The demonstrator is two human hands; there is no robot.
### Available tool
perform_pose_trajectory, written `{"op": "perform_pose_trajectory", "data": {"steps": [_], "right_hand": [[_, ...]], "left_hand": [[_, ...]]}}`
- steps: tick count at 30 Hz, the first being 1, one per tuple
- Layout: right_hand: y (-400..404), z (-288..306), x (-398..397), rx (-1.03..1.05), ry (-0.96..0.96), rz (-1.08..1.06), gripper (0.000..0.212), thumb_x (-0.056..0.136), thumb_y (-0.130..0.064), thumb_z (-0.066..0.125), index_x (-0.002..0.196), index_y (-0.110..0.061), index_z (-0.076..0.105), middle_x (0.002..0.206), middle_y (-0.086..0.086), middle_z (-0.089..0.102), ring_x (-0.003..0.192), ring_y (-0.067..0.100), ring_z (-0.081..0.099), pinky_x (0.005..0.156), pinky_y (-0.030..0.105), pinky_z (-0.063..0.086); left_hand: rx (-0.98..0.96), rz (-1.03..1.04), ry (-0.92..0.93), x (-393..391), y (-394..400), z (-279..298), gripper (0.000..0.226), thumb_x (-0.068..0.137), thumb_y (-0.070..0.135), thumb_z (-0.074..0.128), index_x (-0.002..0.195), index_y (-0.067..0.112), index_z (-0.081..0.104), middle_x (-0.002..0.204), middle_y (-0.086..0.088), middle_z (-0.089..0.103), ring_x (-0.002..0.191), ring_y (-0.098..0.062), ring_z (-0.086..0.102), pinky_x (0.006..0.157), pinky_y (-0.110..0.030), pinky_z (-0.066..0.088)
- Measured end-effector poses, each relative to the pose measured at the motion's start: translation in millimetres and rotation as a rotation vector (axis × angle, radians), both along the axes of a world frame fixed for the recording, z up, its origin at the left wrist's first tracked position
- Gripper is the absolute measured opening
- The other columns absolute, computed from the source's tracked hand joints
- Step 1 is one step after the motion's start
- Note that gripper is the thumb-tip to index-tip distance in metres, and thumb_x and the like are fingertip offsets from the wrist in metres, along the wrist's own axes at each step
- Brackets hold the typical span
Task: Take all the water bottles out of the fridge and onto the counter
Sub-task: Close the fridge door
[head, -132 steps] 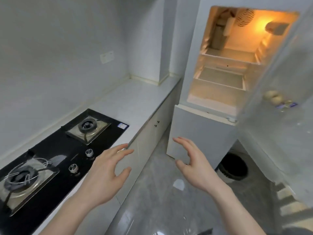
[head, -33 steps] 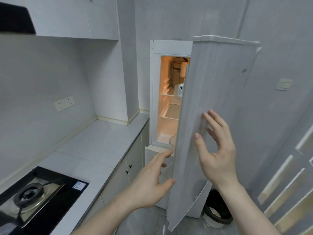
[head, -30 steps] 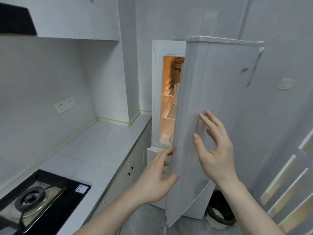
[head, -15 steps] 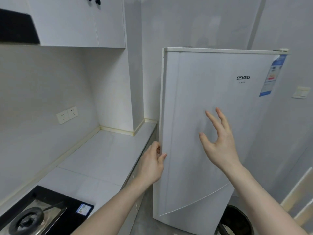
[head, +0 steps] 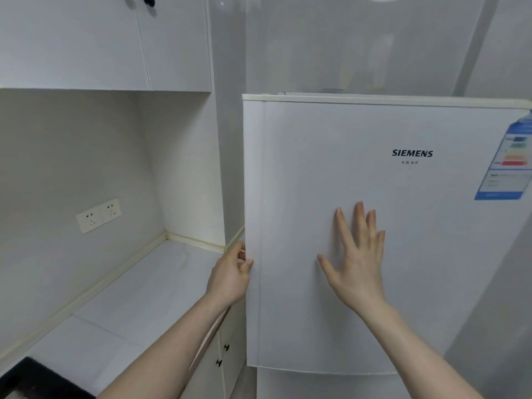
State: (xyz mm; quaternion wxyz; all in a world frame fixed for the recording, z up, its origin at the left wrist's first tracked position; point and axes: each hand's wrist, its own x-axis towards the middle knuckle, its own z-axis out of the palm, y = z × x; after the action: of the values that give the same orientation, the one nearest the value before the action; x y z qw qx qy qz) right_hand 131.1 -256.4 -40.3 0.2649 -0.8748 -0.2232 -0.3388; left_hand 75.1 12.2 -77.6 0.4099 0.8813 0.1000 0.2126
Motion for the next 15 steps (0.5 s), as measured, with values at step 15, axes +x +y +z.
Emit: {"op": "perform_pose_trajectory", "data": {"steps": [15], "right_hand": [[23, -12, 75, -0.172, -0.004, -0.068, 0.117, 0.083, -0.036, 0.081, 0.168, -0.023, 0.002, 0.173, 0.010, -0.021, 0.158, 0.040, -0.022, 0.123, 0.071, -0.003]], "left_hand": [[-0.085, 0.073, 0.002, 117, 10, -2, 0.020, 0.104, 0.016, 0.049, 0.109, 0.032, 0.058, 0.102, 0.011, 0.065, 0.080, -0.014, 0.063, 0.067, -0.027, 0.046]]}}
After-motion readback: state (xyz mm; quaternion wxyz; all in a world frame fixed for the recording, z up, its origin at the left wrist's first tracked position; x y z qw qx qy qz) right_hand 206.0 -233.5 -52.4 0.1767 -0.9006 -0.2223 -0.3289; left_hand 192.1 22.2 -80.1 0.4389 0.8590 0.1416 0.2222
